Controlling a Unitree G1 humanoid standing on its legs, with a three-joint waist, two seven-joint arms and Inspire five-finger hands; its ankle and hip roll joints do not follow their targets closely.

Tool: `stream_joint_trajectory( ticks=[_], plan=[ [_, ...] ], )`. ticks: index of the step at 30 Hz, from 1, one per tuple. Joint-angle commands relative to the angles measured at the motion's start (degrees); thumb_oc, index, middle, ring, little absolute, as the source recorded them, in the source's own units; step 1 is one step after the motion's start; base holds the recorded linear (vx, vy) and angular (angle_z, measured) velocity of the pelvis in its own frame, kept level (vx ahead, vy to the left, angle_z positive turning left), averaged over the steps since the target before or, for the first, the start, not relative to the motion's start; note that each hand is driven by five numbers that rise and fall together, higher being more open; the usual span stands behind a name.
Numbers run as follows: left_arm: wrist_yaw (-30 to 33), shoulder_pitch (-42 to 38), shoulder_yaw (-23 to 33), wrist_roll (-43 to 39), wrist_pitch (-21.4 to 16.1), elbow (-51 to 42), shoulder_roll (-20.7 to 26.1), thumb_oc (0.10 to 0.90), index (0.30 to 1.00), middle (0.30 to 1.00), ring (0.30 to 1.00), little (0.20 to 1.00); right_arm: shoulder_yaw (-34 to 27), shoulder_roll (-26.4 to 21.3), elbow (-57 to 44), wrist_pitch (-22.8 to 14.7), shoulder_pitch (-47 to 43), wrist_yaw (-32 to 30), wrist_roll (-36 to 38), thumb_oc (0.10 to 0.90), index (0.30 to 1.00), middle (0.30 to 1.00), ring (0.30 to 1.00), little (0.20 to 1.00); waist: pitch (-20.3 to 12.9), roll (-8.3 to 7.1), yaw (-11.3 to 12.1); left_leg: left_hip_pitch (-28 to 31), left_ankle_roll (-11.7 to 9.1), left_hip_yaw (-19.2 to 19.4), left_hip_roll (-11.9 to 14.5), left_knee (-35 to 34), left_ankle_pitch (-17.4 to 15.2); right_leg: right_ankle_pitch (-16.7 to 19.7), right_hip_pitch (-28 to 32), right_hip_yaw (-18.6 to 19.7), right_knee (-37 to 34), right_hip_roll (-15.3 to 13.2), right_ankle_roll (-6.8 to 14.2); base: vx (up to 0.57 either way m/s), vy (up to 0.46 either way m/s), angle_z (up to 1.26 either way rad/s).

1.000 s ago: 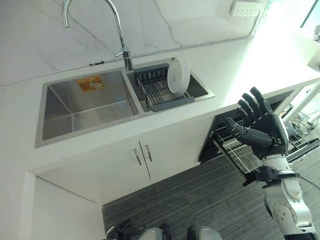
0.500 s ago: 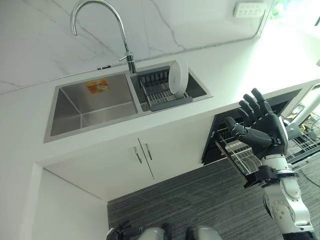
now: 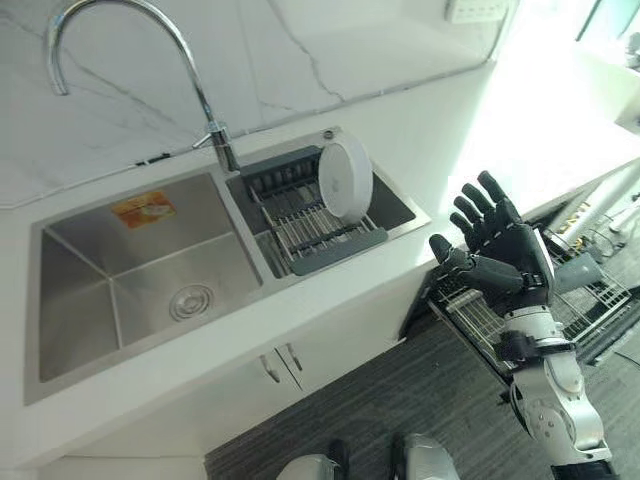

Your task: Place the dishes in the dishwasher.

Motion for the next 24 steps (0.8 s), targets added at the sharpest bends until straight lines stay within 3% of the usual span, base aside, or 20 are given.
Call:
stream_joint_trajectory(
  ticks=[1, 5, 11, 22, 24],
  plan=[
    [0.23, 1.83, 0.87, -1.25, -0.34, -1.54, 2.01, 0.800, 0.900, 0.900, 0.900, 0.900, -5.66, -0.87, -3.83, -6.30, -6.04, 1.98, 1.53, 0.800, 0.900, 0.900, 0.900, 0.900, -0.68, -1.33, -1.00, 1.91, -3.46, -4.13, -1.13, 2.60, -10.77, 4.71, 4.08, 2.96, 0.20, -0.26, 2.99, 0.15, -0.245, 0.18],
    [1.06, 2.38, 1.12, 0.13, 0.08, -0.68, 1.98, 0.800, 0.900, 0.900, 0.900, 0.900, -5.46, -0.85, -4.62, -4.74, -5.72, 1.31, 1.21, 0.800, 0.900, 0.900, 0.900, 0.900, -2.03, -2.66, -0.22, 2.24, -4.59, -4.04, -0.44, 2.60, -11.34, 2.18, 5.03, 2.95, 0.20, -1.08, 3.74, 0.11, -0.227, 0.16],
    [1.43, 2.93, 2.07, 1.75, 0.79, 0.10, 1.86, 0.800, 0.900, 0.900, 0.900, 0.900, -3.94, -2.23, -4.76, -4.76, -6.87, -2.39, 1.40, 0.800, 0.900, 0.900, 0.900, 0.900, -3.04, -4.60, 1.21, 2.20, -7.10, -1.75, 3.57, 2.60, -11.12, -0.92, 7.08, -0.51, 0.20, -1.46, 4.00, 0.05, -0.281, 0.02],
    [2.93, 3.11, 1.21, 1.04, -0.71, -0.76, 0.62, 0.800, 0.900, 0.900, 0.900, 0.900, -3.92, -4.58, -4.51, -4.40, -7.04, -0.21, 4.14, 0.800, 0.900, 0.900, 0.900, 0.900, -4.05, -3.95, 0.83, -0.84, -11.27, -0.70, 8.50, 2.60, -6.99, -5.32, 8.49, -1.94, 0.20, 2.43, 0.26, -0.02, -0.205, 0.04],
    [2.96, 2.93, 1.35, 0.61, -0.67, -0.76, 0.60, 0.800, 0.900, 0.900, 0.900, 0.900, -3.67, -4.93, -4.76, -4.11, -7.04, -0.02, 3.96, 0.800, 0.900, 0.900, 0.900, 0.900, -3.85, -4.09, 0.91, -0.52, -11.46, -0.46, 8.09, 2.60, -6.30, -5.37, 8.51, -1.70, 0.20, 2.43, -0.03, -0.02, -0.105, 0.11]
  ],
)
